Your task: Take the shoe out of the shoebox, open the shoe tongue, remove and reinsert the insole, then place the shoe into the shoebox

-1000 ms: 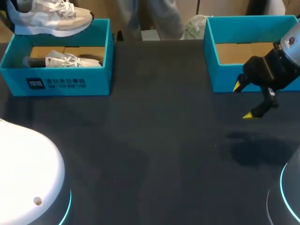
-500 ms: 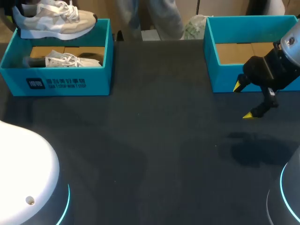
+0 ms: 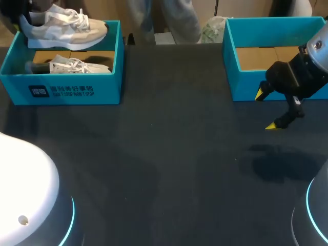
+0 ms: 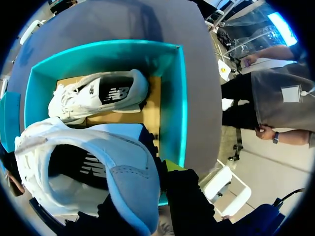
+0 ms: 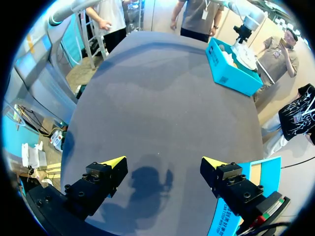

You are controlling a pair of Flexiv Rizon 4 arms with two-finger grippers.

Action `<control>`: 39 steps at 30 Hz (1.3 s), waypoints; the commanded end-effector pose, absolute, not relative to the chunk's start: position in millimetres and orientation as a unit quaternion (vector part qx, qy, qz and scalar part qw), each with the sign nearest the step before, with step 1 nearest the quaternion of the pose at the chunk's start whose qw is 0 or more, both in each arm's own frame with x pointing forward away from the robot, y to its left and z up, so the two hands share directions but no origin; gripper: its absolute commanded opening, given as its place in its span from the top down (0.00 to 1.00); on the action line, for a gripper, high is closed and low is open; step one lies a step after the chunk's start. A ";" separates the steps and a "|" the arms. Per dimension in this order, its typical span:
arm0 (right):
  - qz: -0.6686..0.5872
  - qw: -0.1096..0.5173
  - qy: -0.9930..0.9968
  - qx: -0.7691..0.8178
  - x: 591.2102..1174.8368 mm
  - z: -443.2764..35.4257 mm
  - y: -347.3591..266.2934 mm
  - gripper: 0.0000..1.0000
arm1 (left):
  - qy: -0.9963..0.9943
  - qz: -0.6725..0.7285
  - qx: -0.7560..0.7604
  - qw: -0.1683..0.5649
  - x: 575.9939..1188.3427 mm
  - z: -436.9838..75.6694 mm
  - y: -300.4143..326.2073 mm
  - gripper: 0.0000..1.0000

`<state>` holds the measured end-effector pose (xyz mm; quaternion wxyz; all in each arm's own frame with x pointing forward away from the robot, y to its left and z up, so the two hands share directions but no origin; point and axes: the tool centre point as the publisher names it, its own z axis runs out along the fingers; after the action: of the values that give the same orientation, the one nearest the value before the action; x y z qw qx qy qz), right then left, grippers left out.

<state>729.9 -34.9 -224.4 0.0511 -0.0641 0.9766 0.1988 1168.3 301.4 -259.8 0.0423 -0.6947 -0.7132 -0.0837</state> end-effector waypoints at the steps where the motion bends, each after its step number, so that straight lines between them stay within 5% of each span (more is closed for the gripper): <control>1: 0.198 0.051 0.977 -0.064 729.9 -225.5 -34.4 0.00 | -0.713 -0.081 -0.695 0.038 1179.4 -272.8 300.8 1.00; 39: 0.198 0.051 0.977 -0.064 729.9 -225.5 -34.4 0.00 | -0.724 -0.063 -0.685 0.055 1213.1 -368.7 285.0 1.00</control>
<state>729.9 -34.9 -224.4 0.0511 -0.0641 0.9766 0.1988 1199.1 284.6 -362.3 0.0439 -0.6847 -0.7237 -0.0741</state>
